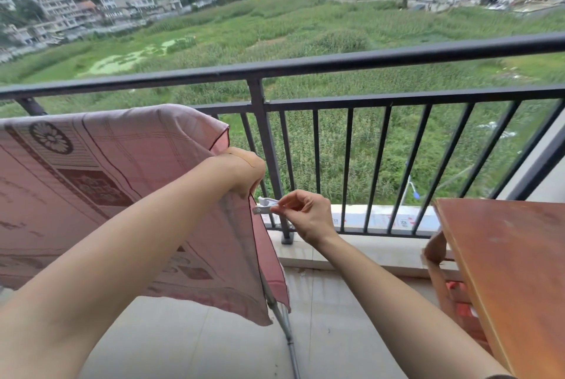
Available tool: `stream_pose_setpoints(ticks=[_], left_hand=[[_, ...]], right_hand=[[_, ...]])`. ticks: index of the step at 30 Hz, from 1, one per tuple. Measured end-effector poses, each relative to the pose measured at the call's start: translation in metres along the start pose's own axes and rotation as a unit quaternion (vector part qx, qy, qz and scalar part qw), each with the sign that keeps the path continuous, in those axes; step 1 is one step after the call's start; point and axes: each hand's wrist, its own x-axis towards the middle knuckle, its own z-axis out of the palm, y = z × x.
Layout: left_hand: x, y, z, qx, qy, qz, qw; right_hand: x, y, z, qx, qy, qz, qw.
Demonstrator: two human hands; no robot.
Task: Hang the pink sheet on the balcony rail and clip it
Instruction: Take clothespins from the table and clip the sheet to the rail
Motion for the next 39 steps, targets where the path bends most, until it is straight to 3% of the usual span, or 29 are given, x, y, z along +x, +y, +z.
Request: stream_pose_setpoints(ticks=[7,10,13,21,29,33,36,39], left_hand=[[-0.008,-0.002,-0.009,0.0,-0.014,-0.007,1.0],[-0.017,0.0,-0.017,0.115,-0.038,-0.032,0.992],[-0.027,-0.004,-0.028,0.234,-0.013,-0.054,0.971],[-0.048,-0.011,-0.049,0.135,0.024,-0.06,0.989],[-0.057,-0.023,-0.039,0.071,0.068,-0.049,0.994],[-0.048,-0.015,-0.037,-0.005,0.138,-0.033,0.99],[-0.027,0.011,-0.033,-0.043,0.244,-0.008,0.969],[0.008,0.057,-0.021,-0.118,0.36,0.009,0.925]], right_hand=[[0.008,-0.009,0.03,0.019,-0.008,0.013,1.0],[0.008,-0.008,0.034,0.02,-0.007,0.011,1.0],[0.008,-0.01,0.033,0.025,-0.004,-0.003,1.0],[0.013,-0.033,0.038,0.14,-0.037,0.007,0.989],[0.019,-0.042,0.03,0.064,-0.047,-0.011,0.997],[0.013,-0.033,0.008,0.014,-0.084,0.01,0.996],[-0.003,-0.011,-0.03,-0.061,-0.024,0.024,0.998],[-0.031,0.018,-0.087,-0.165,0.044,0.069,0.983]])
